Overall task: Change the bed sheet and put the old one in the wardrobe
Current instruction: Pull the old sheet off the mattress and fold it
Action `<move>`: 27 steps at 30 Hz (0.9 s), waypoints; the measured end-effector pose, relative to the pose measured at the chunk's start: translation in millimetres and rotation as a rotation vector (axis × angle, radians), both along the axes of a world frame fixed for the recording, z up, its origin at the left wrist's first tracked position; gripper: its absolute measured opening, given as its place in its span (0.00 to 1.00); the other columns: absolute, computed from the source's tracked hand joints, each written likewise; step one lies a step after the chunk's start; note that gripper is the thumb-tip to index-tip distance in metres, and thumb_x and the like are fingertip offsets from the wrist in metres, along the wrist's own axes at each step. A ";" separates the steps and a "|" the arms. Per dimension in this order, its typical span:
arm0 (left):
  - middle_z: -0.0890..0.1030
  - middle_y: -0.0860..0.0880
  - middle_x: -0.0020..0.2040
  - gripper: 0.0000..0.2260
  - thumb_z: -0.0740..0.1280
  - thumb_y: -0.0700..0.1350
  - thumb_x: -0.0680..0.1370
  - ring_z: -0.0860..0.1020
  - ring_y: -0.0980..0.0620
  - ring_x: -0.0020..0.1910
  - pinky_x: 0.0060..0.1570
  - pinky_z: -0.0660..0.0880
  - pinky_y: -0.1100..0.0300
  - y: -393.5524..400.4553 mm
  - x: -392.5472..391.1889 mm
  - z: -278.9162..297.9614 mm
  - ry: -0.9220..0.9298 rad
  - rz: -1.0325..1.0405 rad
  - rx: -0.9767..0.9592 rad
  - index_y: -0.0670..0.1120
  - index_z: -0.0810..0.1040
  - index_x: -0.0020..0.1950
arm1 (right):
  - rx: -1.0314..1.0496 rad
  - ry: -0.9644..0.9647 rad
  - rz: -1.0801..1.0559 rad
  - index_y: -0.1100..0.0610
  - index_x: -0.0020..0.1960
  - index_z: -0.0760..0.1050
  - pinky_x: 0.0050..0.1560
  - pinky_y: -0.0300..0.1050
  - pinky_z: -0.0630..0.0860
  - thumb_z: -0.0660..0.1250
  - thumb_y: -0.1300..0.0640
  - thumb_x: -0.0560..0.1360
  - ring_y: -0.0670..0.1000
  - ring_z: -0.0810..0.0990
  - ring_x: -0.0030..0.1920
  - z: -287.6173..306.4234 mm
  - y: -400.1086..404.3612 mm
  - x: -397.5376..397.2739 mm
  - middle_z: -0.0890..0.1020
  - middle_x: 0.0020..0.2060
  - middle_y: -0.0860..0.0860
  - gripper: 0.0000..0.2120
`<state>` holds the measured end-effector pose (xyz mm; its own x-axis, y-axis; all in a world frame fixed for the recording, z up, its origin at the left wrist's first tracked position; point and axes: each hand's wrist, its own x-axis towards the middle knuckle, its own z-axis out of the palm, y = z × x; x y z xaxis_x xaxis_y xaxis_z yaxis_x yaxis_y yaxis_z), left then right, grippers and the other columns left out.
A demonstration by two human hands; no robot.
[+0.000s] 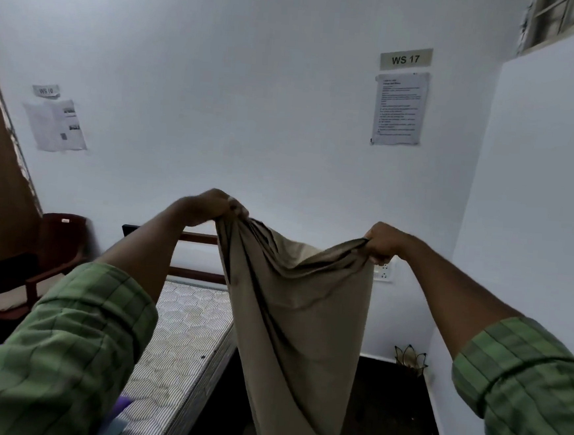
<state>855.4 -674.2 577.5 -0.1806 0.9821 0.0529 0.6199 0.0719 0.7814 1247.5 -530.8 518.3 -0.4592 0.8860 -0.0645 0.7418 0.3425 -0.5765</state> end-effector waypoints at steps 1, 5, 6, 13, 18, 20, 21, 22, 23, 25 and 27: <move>0.84 0.50 0.45 0.16 0.59 0.27 0.78 0.80 0.50 0.52 0.45 0.77 0.64 -5.9 2.3 0.8 -0.093 -0.126 -0.167 0.41 0.83 0.47 | -0.095 -0.071 0.068 0.58 0.33 0.77 0.32 0.43 0.72 0.73 0.60 0.75 0.52 0.72 0.29 3.4 -1.2 -1.8 0.77 0.29 0.54 0.13; 0.84 0.46 0.51 0.10 0.59 0.34 0.83 0.83 0.51 0.50 0.47 0.80 0.60 -9.6 5.4 -4.3 -0.260 -0.275 -0.465 0.41 0.81 0.53 | -0.118 -0.063 0.056 0.54 0.48 0.85 0.43 0.44 0.73 0.75 0.56 0.75 0.51 0.76 0.44 -2.2 16.6 -9.9 0.81 0.43 0.50 0.03; 0.85 0.45 0.53 0.08 0.63 0.35 0.82 0.84 0.50 0.49 0.46 0.81 0.59 -3.8 4.4 -7.9 -0.281 -0.126 -0.367 0.41 0.82 0.54 | -0.071 0.076 -0.037 0.56 0.50 0.86 0.44 0.45 0.76 0.73 0.56 0.75 0.52 0.79 0.46 -6.7 21.0 -13.9 0.82 0.44 0.51 0.06; 0.84 0.38 0.54 0.11 0.68 0.41 0.76 0.83 0.40 0.47 0.45 0.84 0.45 28.6 7.7 -36.3 -0.513 0.684 0.120 0.38 0.80 0.56 | -0.010 0.744 -0.757 0.66 0.57 0.79 0.40 0.59 0.85 0.72 0.51 0.78 0.63 0.86 0.43 -23.0 -5.3 -73.0 0.84 0.52 0.62 0.18; 0.83 0.43 0.38 0.01 0.72 0.37 0.78 0.81 0.51 0.31 0.42 0.85 0.53 32.7 90.6 -49.8 -0.252 0.202 -0.142 0.39 0.83 0.47 | -0.365 0.856 -0.330 0.65 0.53 0.78 0.30 0.51 0.84 0.69 0.59 0.81 0.59 0.85 0.41 -34.3 -38.5 -137.2 0.84 0.48 0.62 0.08; 0.83 0.43 0.38 0.04 0.72 0.40 0.77 0.81 0.51 0.29 0.30 0.81 0.60 44.3 110.9 -53.6 -0.091 0.174 -0.136 0.40 0.81 0.44 | -0.252 0.670 -0.204 0.64 0.53 0.80 0.38 0.47 0.83 0.67 0.54 0.81 0.57 0.84 0.45 -38.2 -48.9 -155.9 0.84 0.48 0.59 0.13; 0.82 0.43 0.38 0.06 0.72 0.42 0.77 0.82 0.50 0.31 0.30 0.80 0.61 50.1 114.9 -52.0 -0.036 0.190 -0.101 0.40 0.81 0.44 | -0.208 0.619 -0.158 0.64 0.54 0.80 0.39 0.47 0.81 0.64 0.54 0.82 0.55 0.83 0.44 -37.3 -49.9 -160.2 0.84 0.48 0.58 0.13; 0.82 0.43 0.38 0.07 0.71 0.43 0.77 0.82 0.48 0.33 0.34 0.82 0.59 54.6 114.1 -51.2 -0.034 0.210 -0.065 0.39 0.81 0.45 | -0.224 0.614 -0.109 0.64 0.57 0.80 0.40 0.46 0.79 0.60 0.55 0.82 0.54 0.82 0.44 -35.2 -48.3 -161.8 0.84 0.49 0.58 0.15; 0.83 0.42 0.40 0.08 0.71 0.44 0.77 0.83 0.47 0.36 0.39 0.83 0.56 55.8 112.2 -47.1 -0.069 0.230 -0.047 0.38 0.81 0.48 | -0.282 0.639 -0.054 0.63 0.59 0.80 0.41 0.46 0.78 0.58 0.55 0.83 0.53 0.81 0.44 -31.9 -46.3 -160.1 0.84 0.50 0.58 0.16; 0.85 0.40 0.47 0.09 0.70 0.41 0.79 0.85 0.45 0.43 0.50 0.84 0.50 57.7 104.7 -41.1 -0.185 0.220 -0.051 0.37 0.82 0.54 | -0.424 0.694 0.082 0.60 0.60 0.79 0.48 0.48 0.78 0.61 0.56 0.80 0.53 0.79 0.48 -28.9 -45.5 -154.1 0.82 0.52 0.56 0.14; 0.85 0.40 0.50 0.08 0.68 0.36 0.79 0.83 0.46 0.44 0.54 0.83 0.50 55.7 100.5 -38.3 -0.244 0.127 -0.082 0.38 0.83 0.56 | -0.352 0.602 0.190 0.55 0.61 0.79 0.50 0.46 0.77 0.68 0.58 0.75 0.51 0.79 0.52 -31.6 -43.9 -151.0 0.83 0.54 0.54 0.15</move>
<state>956.0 -618.6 539.3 -0.3003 0.9499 -0.0864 0.3960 0.2066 0.8947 1096.5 -574.7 486.6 -0.6491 0.7605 -0.0184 0.2070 0.1533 -0.9662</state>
